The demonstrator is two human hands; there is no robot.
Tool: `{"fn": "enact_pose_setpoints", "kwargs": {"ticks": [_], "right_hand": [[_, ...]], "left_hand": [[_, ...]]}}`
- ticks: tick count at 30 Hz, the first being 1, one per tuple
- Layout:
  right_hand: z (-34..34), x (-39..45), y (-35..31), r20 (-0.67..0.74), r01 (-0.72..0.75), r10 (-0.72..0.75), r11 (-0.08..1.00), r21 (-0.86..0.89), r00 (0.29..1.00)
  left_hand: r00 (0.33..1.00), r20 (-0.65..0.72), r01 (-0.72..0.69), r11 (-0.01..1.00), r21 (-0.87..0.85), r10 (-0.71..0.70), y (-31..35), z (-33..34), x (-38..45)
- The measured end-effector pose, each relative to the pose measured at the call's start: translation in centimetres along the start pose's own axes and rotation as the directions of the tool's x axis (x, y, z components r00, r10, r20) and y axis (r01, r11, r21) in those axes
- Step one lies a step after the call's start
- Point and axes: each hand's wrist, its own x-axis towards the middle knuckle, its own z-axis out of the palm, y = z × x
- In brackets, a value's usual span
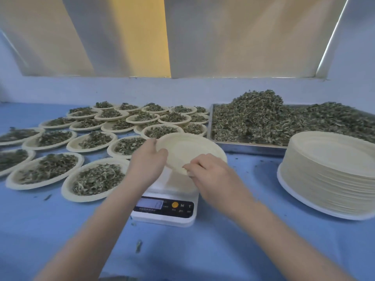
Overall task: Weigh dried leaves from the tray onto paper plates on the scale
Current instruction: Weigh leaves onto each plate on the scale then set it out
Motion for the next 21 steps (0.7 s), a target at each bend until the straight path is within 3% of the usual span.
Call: {"fn": "enact_pose_setpoints", "kwargs": {"ticks": [3, 9, 13, 21], "right_hand": [[1.9, 0.5, -0.9, 0.032, 0.063, -0.064, 0.998, 0.011, 0.997], [3.2, 0.5, -0.9, 0.158, 0.054, -0.053, 0.999, 0.001, 0.986], [2.6, 0.6, -0.2, 0.407, -0.107, 0.073, 0.993, 0.060, 0.911], [3.1, -0.4, 1.7, 0.277, -0.346, 0.279, 0.909, 0.233, 0.920]], "left_hand": [[0.996, -0.015, 0.090, 0.996, -0.010, -0.090, -2.6, -1.4, -0.6], [0.979, -0.008, 0.204, 0.978, -0.044, -0.205, -5.4, -0.9, -0.6], [0.969, 0.017, 0.247, 0.964, -0.097, -0.247, -6.2, -0.6, -0.7], [0.960, 0.023, 0.268, 0.899, -0.346, -0.278, -7.7, -1.4, -1.2]]}}
